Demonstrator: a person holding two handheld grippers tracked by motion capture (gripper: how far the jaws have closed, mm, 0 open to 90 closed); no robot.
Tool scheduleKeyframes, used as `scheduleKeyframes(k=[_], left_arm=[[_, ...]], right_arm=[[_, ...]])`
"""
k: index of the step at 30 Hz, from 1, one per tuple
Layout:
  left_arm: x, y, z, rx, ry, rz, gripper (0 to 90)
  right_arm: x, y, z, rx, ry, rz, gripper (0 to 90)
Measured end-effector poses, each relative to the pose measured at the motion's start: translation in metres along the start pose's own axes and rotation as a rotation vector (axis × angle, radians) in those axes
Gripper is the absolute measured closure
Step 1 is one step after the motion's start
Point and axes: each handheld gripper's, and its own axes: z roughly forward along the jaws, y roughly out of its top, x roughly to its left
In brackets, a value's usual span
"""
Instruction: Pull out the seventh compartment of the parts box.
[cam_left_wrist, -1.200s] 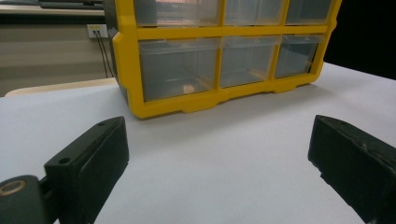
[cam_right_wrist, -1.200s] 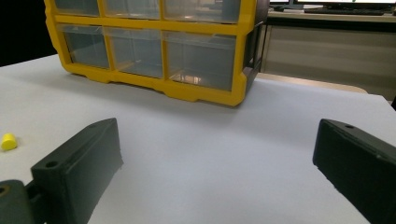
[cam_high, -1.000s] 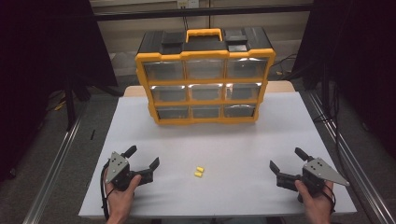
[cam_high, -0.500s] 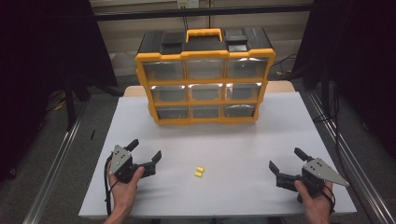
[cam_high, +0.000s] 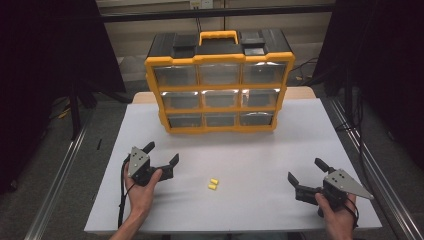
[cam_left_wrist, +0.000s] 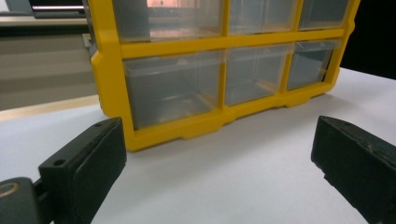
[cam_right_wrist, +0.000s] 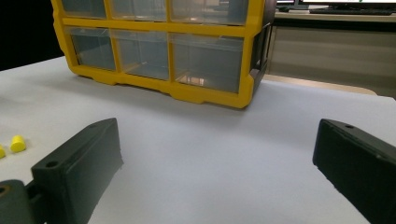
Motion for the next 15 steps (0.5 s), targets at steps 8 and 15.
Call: scheduleKeyframes(k=[8, 15], left_arm=[[0.003, 0.006, 0.014, -0.004, -0.023, 0.022, 3.5], [0.002, 0.009, 0.026, -0.005, -0.024, 0.089, 3.5]], right_arm=[[0.0, 0.0, 0.0, -0.004, 0.004, -0.002, 0.9], [0.0, 0.0, 0.0, -0.007, 0.011, 0.002, 0.7]])
